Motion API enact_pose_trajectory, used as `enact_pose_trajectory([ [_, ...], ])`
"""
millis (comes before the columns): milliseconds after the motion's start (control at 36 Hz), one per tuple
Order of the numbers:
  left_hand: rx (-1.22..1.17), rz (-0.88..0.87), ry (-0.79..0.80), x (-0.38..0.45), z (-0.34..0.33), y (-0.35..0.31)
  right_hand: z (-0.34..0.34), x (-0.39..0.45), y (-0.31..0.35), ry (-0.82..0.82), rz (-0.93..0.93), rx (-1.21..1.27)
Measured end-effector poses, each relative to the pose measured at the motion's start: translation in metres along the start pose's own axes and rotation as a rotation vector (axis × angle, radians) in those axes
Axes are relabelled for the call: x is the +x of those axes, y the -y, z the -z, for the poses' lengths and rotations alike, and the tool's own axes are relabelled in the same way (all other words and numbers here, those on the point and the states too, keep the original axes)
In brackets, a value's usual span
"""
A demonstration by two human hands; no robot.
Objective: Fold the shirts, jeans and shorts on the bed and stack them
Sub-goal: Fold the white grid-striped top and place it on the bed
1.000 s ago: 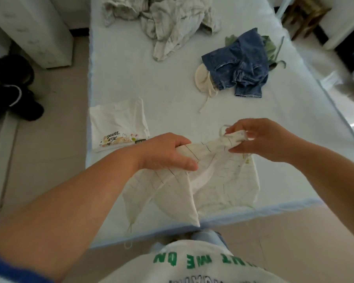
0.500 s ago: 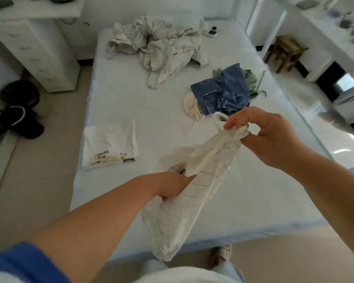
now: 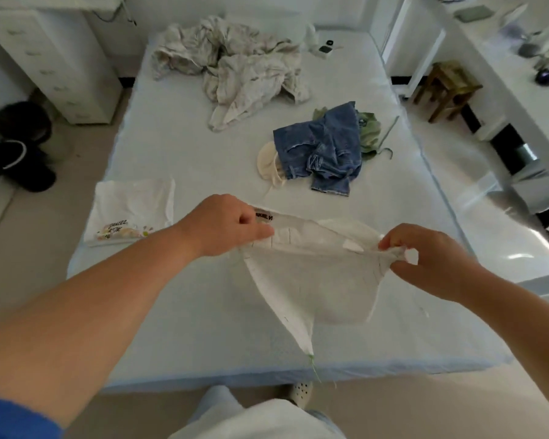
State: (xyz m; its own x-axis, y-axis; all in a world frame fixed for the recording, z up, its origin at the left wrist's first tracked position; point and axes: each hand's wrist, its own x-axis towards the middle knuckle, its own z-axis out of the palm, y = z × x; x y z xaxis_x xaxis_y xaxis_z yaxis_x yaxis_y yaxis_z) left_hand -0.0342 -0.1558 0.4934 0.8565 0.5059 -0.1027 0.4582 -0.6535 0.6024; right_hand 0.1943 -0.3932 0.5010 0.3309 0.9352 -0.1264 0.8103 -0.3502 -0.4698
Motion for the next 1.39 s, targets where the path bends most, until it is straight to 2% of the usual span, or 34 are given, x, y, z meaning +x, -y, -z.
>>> enact_pose_trajectory([
  [83,0.167,0.048,0.141,-0.002,0.003,0.001,0.0,0.005,-0.009,0.103,0.03,-0.042],
  [194,0.236,-0.003,0.149,-0.003,0.007,0.005,0.001,0.009,-0.01,0.069,0.101,-0.114],
  [306,0.29,-0.104,0.203,0.0,0.012,0.005,-0.005,0.013,-0.006,0.073,-0.007,-0.217],
  [389,0.205,-0.107,0.204,0.003,0.014,-0.004,-0.013,0.015,0.0,0.138,-0.122,-0.307],
  [444,0.067,-0.099,0.168,0.005,0.015,-0.017,-0.019,0.017,0.012,0.102,-0.122,-0.346],
  [528,-0.039,-0.1,0.103,0.011,0.012,-0.038,-0.03,0.02,0.051,-0.048,-0.089,-0.144],
  [611,-0.06,-0.073,-0.055,0.02,0.006,-0.053,-0.044,0.016,0.103,-0.335,-0.08,0.139],
  [639,-0.052,-0.053,-0.109,0.023,0.006,-0.055,-0.05,0.015,0.116,-0.382,-0.09,0.185],
  [694,-0.069,-0.012,-0.179,0.027,0.009,-0.057,-0.062,0.017,0.137,-0.306,-0.138,0.22],
  [778,-0.125,0.005,-0.201,0.03,0.015,-0.057,-0.079,0.029,0.151,-0.068,-0.326,0.311],
  [861,-0.135,0.003,-0.21,0.028,0.021,-0.056,-0.084,0.048,0.15,-0.141,-0.455,0.494],
  [1056,-0.204,0.068,-0.229,0.025,0.045,-0.034,-0.07,0.056,0.148,-0.278,-0.466,0.552],
  [1139,-0.209,0.048,-0.128,0.024,0.056,-0.023,-0.056,0.056,0.15,-0.362,-0.439,0.595],
  [1222,-0.222,0.011,0.15,0.021,0.063,-0.016,-0.037,0.058,0.155,-0.469,-0.401,0.591],
  [1278,-0.124,-0.013,0.301,0.017,0.059,-0.011,-0.026,0.06,0.158,-0.513,-0.395,0.639],
  [1333,-0.073,-0.005,0.345,0.015,0.05,-0.005,-0.017,0.062,0.161,-0.546,-0.397,0.664],
  [1389,-0.191,0.022,0.338,0.014,0.041,-0.001,-0.011,0.061,0.164,-0.552,-0.399,0.682],
])
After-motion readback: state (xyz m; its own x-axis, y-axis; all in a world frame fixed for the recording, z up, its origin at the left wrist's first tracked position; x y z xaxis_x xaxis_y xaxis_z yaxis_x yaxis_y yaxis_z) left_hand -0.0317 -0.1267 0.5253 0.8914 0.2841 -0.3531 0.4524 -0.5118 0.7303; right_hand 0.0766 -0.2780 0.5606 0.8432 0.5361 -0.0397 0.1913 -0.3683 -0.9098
